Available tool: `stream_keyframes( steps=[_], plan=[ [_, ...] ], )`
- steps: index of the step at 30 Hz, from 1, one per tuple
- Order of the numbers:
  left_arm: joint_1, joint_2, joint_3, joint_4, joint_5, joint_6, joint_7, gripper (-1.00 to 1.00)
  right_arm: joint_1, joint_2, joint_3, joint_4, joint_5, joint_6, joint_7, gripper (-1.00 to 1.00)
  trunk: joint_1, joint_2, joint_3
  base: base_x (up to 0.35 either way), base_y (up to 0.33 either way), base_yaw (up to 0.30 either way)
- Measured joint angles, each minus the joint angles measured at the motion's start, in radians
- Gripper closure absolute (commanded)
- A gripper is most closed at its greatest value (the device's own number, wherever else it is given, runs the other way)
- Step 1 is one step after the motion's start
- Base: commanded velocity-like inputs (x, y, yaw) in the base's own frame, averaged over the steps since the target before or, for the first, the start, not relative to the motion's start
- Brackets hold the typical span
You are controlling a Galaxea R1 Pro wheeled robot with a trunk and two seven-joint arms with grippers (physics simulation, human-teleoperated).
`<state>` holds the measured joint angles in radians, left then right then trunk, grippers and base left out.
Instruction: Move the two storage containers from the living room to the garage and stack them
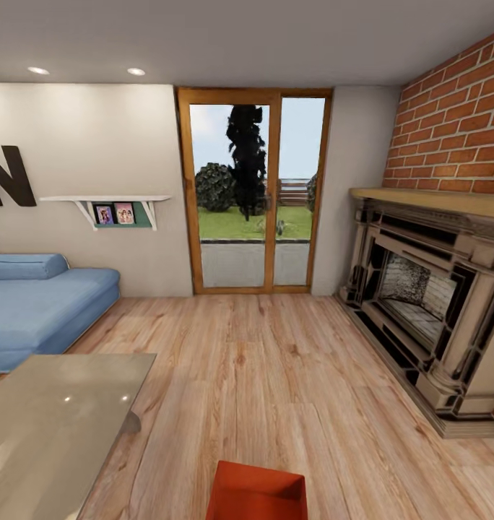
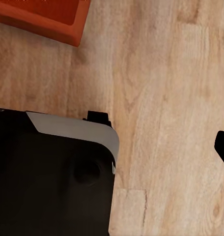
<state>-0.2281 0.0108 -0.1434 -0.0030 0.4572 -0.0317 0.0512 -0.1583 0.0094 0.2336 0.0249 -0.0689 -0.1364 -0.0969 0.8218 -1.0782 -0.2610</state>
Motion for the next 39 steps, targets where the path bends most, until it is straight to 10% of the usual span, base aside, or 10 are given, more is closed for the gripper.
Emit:
stream_keyframes(
  steps=[39],
  plan=[
    [0.0, -0.002, 0.0, 0.0, 0.001, 0.0, 0.001, -1.0, 0.0, 0.002, -0.004, 0.0, -0.003, 0.002, 0.0, -1.0, 0.0, 0.0, 0.0, 0.0, 0.045, -0.073]
  ],
)
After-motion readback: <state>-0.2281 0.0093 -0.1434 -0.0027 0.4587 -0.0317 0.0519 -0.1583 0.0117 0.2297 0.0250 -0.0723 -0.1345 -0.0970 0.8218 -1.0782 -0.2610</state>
